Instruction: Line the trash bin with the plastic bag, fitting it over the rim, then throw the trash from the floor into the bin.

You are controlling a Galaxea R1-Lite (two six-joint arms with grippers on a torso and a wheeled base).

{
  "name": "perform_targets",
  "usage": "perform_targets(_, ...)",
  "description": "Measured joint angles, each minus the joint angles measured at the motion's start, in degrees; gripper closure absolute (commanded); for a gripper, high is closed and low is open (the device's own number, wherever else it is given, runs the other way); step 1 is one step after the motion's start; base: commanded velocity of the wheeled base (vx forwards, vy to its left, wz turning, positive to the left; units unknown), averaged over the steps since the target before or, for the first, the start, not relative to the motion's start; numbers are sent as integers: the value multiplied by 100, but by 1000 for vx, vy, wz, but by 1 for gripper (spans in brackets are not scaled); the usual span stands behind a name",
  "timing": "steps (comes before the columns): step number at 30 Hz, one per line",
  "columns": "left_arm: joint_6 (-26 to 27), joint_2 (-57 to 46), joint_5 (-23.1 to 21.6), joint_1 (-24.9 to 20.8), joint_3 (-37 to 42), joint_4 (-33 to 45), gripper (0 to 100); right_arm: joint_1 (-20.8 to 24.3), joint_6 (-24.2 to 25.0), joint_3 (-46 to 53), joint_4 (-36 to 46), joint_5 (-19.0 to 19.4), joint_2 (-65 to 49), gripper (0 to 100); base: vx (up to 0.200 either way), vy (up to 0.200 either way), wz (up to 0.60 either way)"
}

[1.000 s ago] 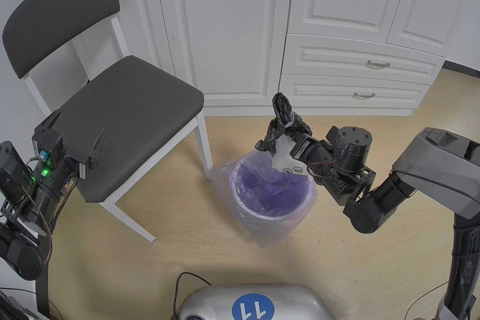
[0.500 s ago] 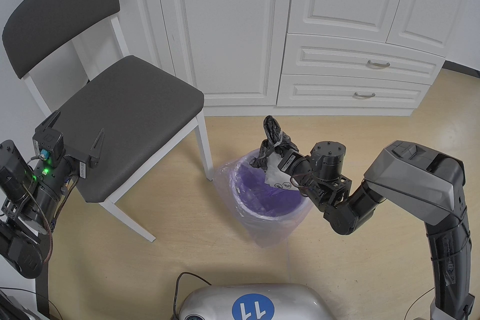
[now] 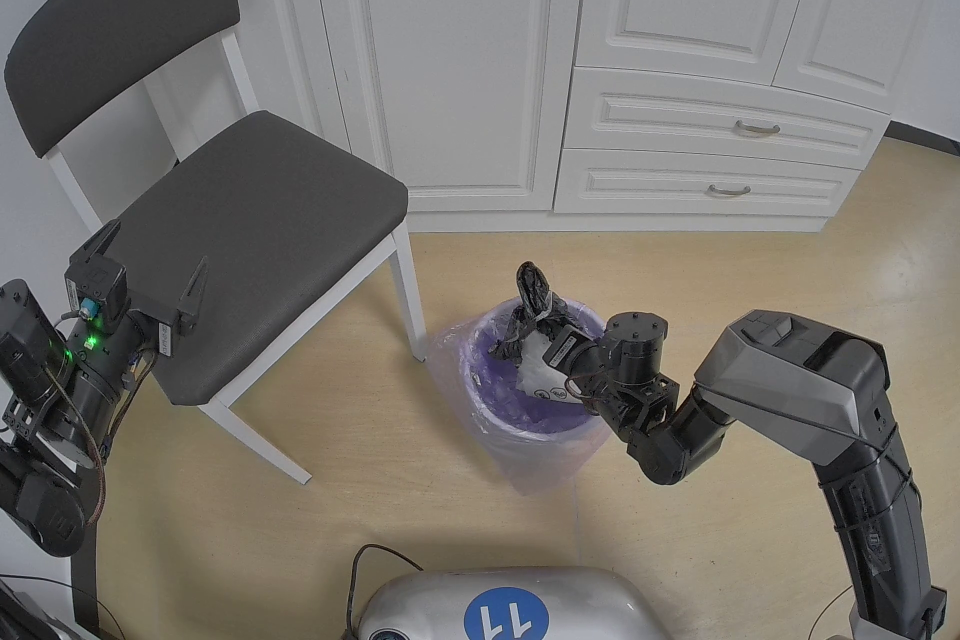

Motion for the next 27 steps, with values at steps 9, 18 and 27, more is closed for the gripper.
perform_targets(9, -5, -2, -2, 0, 5, 0, 0, 7, -7, 400, -361, 90, 101, 100, 0, 0, 0)
perform_targets(18, 0, 4, 0, 0, 5, 0, 0, 46, -62, 623, -444, 277, 160, 100, 0, 0, 0)
perform_targets(27, 13, 39, 0, -13, 26, 2, 0, -9, -126, -37, -397, 351, 468, 100, 0, 0, 0)
